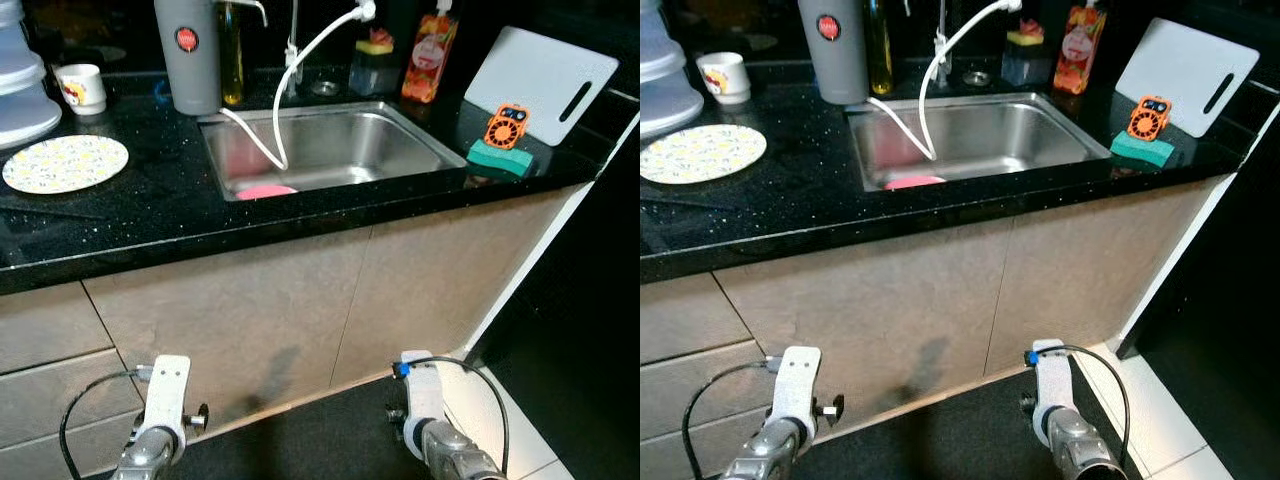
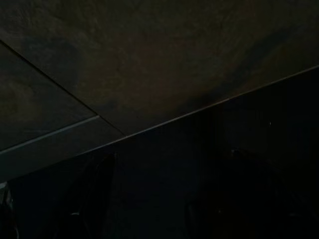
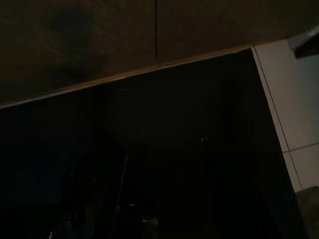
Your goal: Kitchen organization
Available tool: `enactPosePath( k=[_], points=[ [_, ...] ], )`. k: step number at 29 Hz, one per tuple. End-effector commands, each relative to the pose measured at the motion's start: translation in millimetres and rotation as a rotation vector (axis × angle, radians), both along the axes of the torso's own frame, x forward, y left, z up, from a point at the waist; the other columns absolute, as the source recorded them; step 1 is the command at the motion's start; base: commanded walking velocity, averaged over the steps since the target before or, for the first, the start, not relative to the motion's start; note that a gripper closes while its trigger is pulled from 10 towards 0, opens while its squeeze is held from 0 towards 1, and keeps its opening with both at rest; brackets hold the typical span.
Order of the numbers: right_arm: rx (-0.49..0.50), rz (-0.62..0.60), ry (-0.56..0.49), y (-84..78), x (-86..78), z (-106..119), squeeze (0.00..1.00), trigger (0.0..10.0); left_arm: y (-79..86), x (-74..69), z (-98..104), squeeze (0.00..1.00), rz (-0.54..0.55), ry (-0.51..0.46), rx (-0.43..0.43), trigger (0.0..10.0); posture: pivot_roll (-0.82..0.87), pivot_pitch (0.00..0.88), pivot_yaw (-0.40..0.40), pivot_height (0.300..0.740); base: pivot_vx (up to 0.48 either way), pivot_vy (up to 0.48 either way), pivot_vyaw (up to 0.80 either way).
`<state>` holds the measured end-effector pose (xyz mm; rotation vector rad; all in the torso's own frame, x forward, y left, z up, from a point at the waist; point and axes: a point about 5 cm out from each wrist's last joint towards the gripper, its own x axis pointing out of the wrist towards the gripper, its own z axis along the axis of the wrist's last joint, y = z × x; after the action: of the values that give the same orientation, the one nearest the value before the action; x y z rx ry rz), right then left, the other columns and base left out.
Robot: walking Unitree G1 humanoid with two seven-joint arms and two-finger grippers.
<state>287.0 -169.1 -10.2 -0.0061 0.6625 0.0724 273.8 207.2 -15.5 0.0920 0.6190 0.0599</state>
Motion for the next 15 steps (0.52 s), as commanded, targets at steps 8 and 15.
enactPosePath(
  k=[8,15],
  points=[
    [0.009,0.017,0.028,6.8,-8.0,-11.5,0.00,10.0,-4.6,-10.3,-10.0,0.00,-0.005,0.028,0.018,10.0,0.02,0.078,-0.024,0.740,0.000,0.000,0.00],
    [0.013,0.021,0.004,7.1,-5.8,-9.5,0.00,10.0,-1.4,-10.8,-8.9,0.00,0.033,-0.004,-0.012,10.0,0.01,0.091,-0.039,0.740,0.000,0.000,0.00]
  ],
)
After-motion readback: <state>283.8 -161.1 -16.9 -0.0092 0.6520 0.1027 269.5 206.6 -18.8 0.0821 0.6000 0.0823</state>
